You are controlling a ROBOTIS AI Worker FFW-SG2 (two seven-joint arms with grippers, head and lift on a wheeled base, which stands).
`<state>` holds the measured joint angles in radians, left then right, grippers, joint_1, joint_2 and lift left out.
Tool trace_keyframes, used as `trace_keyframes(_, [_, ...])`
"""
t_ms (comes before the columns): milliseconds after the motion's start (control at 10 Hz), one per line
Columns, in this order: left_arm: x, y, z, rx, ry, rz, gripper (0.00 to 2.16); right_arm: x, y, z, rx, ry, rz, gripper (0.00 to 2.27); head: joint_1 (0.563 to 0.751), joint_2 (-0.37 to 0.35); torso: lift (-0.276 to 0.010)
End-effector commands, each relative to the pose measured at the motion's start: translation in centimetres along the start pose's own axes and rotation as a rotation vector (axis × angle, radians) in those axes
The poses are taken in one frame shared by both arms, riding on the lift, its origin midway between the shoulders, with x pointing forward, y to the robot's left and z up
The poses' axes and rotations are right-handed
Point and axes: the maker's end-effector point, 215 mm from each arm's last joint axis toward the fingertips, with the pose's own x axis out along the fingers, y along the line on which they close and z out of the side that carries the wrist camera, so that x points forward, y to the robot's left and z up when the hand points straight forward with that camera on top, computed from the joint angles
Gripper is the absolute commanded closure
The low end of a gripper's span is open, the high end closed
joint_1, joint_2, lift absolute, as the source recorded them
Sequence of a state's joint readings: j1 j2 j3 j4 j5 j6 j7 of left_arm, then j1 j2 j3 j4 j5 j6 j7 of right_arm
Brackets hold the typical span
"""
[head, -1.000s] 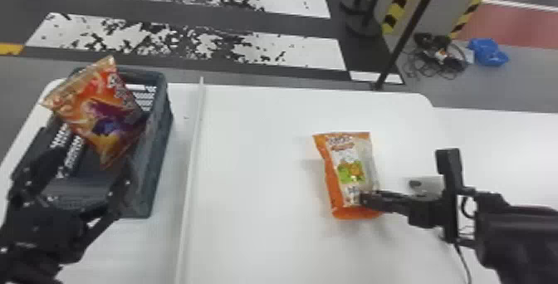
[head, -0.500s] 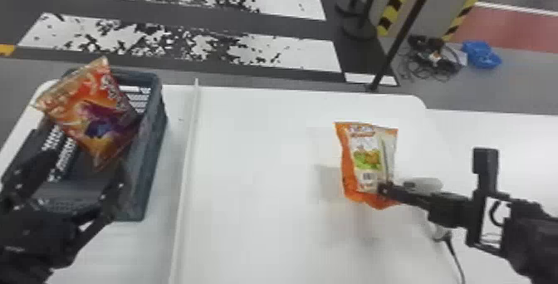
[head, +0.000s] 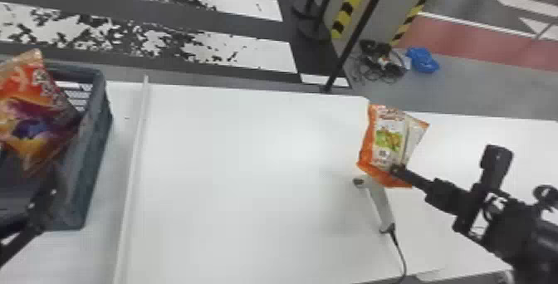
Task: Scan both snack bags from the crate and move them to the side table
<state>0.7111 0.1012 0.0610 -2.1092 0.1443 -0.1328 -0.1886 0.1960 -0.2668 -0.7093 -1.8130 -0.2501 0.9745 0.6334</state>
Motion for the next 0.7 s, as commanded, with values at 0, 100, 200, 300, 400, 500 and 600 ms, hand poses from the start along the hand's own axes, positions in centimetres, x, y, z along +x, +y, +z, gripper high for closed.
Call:
trace_keyframes(0, [0.0, -0.1, 0.0, 0.000, 0.000, -0.002, 0.09, -0.8, -3.2, 0.4, 0.030, -0.026, -0.096, 2.25, 0.695, -0.350, -0.075])
trace_keyframes(100, [0.0, -0.1, 0.0, 0.001, 0.000, -0.003, 0.09, -0.9, -5.6, 0.2, 0.049, -0.035, -0.177, 2.25, 0.695, -0.350, -0.075])
trace_keyframes(200, [0.0, -0.1, -0.1, 0.002, 0.001, -0.001, 0.09, -1.1, -7.8, 0.2, 0.072, -0.049, -0.243, 2.25, 0.695, -0.350, -0.075])
trace_keyframes(300, [0.0, -0.1, 0.0, 0.002, 0.000, -0.001, 0.09, -1.3, -10.1, 0.4, 0.086, -0.077, -0.316, 2.25, 0.695, -0.350, -0.075])
trace_keyframes(400, [0.0, -0.1, -0.1, 0.004, 0.002, -0.001, 0.09, -1.6, -12.0, 0.5, 0.112, -0.102, -0.368, 2.26, 0.695, -0.350, -0.075])
trace_keyframes(500, [0.0, -0.1, 0.0, 0.004, 0.000, -0.002, 0.09, -1.8, -14.1, 0.1, 0.128, -0.114, -0.421, 2.25, 0.695, -0.350, -0.075])
trace_keyframes(600, [0.0, -0.1, 0.0, 0.005, 0.001, -0.002, 0.09, -2.1, -16.0, -0.3, 0.154, -0.126, -0.469, 2.25, 0.695, -0.350, -0.075])
